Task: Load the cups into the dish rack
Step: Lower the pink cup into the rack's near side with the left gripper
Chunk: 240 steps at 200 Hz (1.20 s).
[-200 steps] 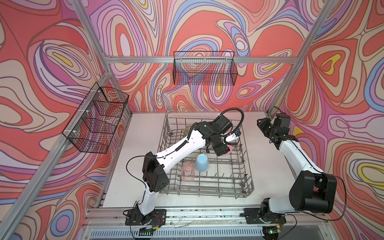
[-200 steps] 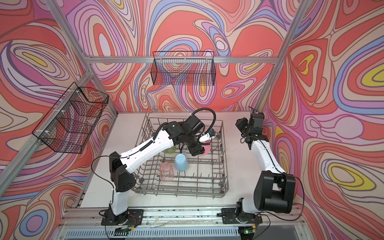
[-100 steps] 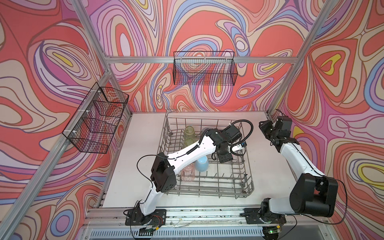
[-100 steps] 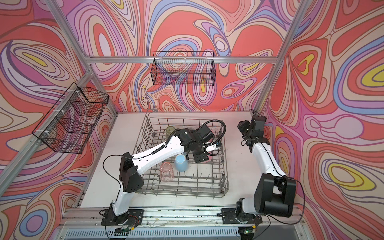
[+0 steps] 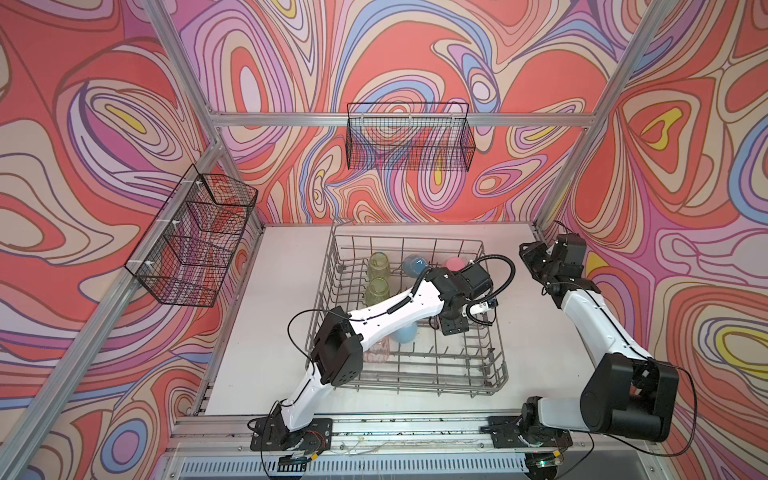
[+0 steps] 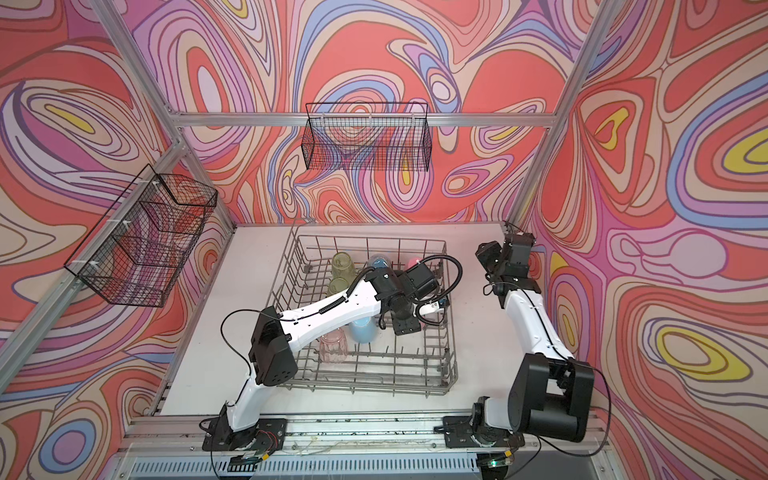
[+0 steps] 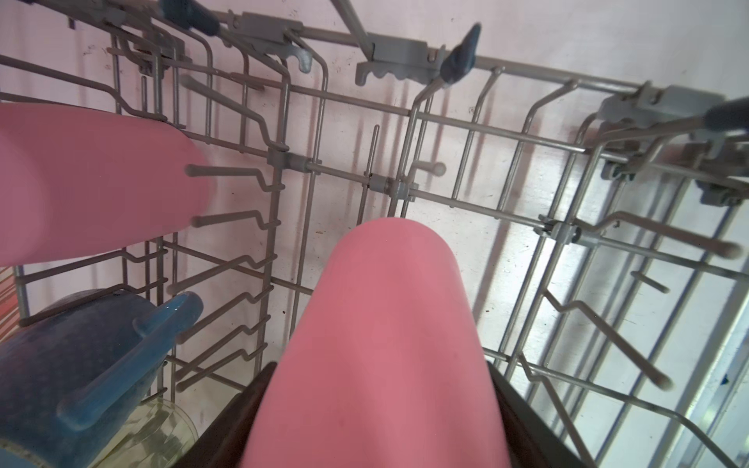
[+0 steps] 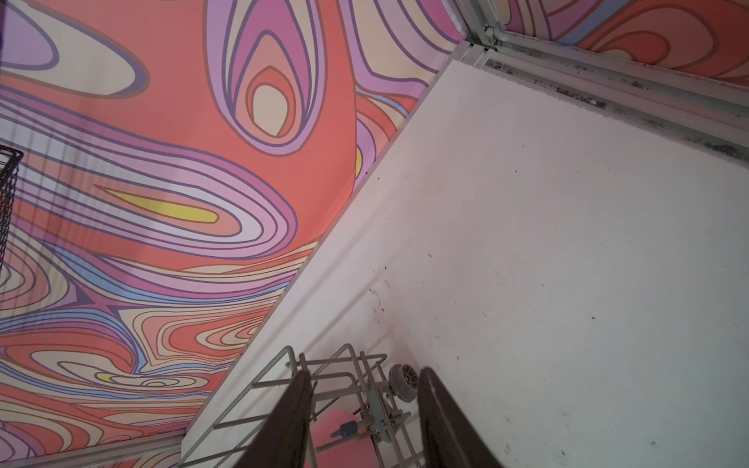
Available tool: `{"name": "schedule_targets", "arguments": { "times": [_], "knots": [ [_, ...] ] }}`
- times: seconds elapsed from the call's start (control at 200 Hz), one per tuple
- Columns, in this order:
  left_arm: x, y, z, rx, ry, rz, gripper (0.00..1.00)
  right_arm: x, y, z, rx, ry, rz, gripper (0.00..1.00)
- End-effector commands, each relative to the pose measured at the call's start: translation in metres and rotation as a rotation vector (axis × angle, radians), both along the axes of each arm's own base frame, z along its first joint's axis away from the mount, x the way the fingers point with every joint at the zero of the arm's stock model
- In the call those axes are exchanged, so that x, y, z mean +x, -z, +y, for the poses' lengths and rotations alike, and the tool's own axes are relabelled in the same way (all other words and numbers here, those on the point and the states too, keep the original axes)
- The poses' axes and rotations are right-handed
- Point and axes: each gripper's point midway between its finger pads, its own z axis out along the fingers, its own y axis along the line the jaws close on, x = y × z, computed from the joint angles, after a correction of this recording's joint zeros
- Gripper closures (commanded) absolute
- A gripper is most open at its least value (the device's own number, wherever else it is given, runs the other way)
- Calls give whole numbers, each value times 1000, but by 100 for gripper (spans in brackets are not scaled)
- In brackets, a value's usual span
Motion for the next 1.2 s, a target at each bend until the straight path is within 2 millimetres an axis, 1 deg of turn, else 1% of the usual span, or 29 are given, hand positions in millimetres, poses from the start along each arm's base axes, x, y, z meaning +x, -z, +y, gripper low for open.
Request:
{"name": "schedule_targets", "arguments": {
  "times": [0.0,0.21,0.335,0.591,0.771,0.961,1.107,1.197],
  "knots": [
    [-1,7,4,53,21,-6,39,-4,-8,-3,-11,8,-25,56],
    [-1,20,2,77,23,7,37,-4,-7,-4,-14,6,-21,56],
    [0,28,3,101,24,6,34,-3,-7,-4,-16,1,-21,55],
    [-1,37,0,124,38,-3,28,-2,-6,-4,-14,-2,-23,55],
    [-2,40,-3,127,41,-9,20,-2,-8,-3,-14,-5,-26,55],
    [-2,46,-2,150,49,-19,17,-3,-8,-3,-19,-8,-31,53],
    [0,42,-4,133,47,-37,12,-3,-7,-2,-19,-13,-31,51],
    [6,37,-8,103,36,-69,9,-3,-9,-2,-23,-19,-38,49]
  ]
}}
